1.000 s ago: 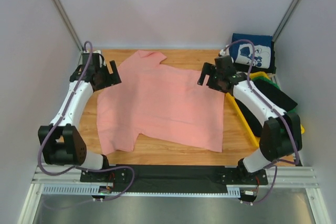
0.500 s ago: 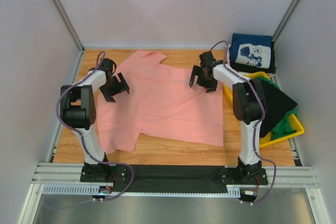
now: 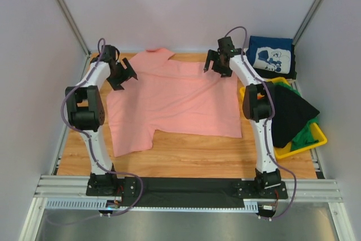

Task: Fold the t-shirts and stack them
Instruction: Flatten the tshirt out

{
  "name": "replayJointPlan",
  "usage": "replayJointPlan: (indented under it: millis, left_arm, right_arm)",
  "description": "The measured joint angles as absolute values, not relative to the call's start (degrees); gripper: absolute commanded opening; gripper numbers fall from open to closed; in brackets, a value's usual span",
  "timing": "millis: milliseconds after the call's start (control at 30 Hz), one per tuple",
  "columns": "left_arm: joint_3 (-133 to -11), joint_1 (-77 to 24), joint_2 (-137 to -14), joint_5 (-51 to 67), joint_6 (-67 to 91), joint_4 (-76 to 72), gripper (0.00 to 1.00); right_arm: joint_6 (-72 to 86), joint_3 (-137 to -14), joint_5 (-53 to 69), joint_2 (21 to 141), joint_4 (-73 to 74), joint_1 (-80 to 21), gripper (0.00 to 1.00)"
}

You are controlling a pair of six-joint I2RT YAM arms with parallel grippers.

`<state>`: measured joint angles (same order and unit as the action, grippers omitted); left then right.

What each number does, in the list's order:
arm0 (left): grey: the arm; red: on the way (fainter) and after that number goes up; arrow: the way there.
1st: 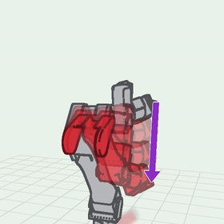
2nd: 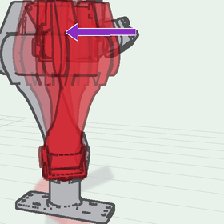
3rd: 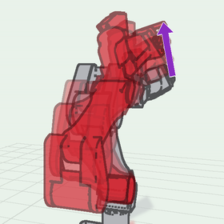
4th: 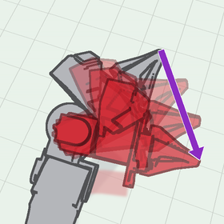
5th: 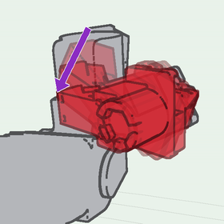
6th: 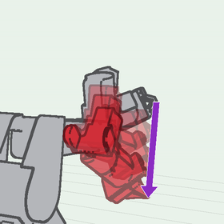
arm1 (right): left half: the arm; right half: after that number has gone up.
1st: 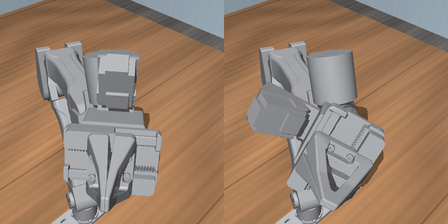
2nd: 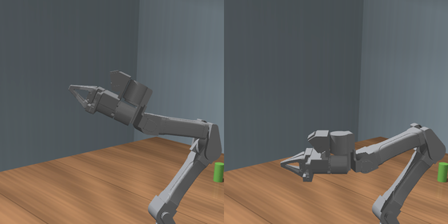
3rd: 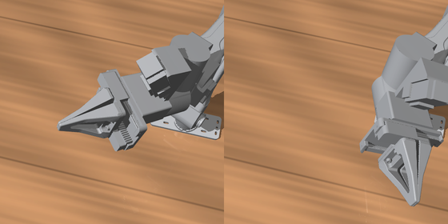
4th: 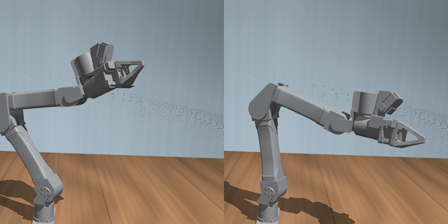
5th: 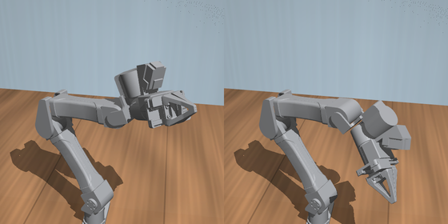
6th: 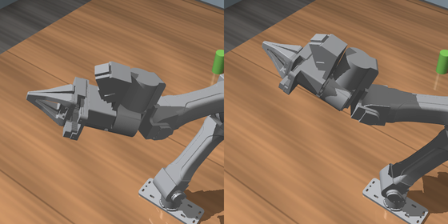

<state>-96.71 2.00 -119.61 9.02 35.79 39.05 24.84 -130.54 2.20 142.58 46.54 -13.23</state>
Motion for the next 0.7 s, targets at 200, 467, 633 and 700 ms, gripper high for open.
replayJointPlan:
  millis: [200,467,633,700]
  left_arm:
    - [-81.47,1.91,-94.72,3.81,35.14,40.66,0.97]
    - [-55.00,11.73,-56.88,0.14,39.75,41.30,0.91]
    - [-37.45,12.12,-55.37,1.04,43.51,42.39,0.88]
    - [-33.30,12.14,-54.41,0.91,44.34,43.07,0.88]
  right_arm:
    - [23.29,-124.92,3.03,132.29,45.60,-13.41,1.00]
    - [26.76,-87.50,-0.60,90.50,39.68,-17.76,0.99]
    - [32.93,-64.05,-0.97,74.02,38.46,-18.70,1.00]
    - [35.03,-56.47,-1.52,70.91,39.33,-18.35,1.00]
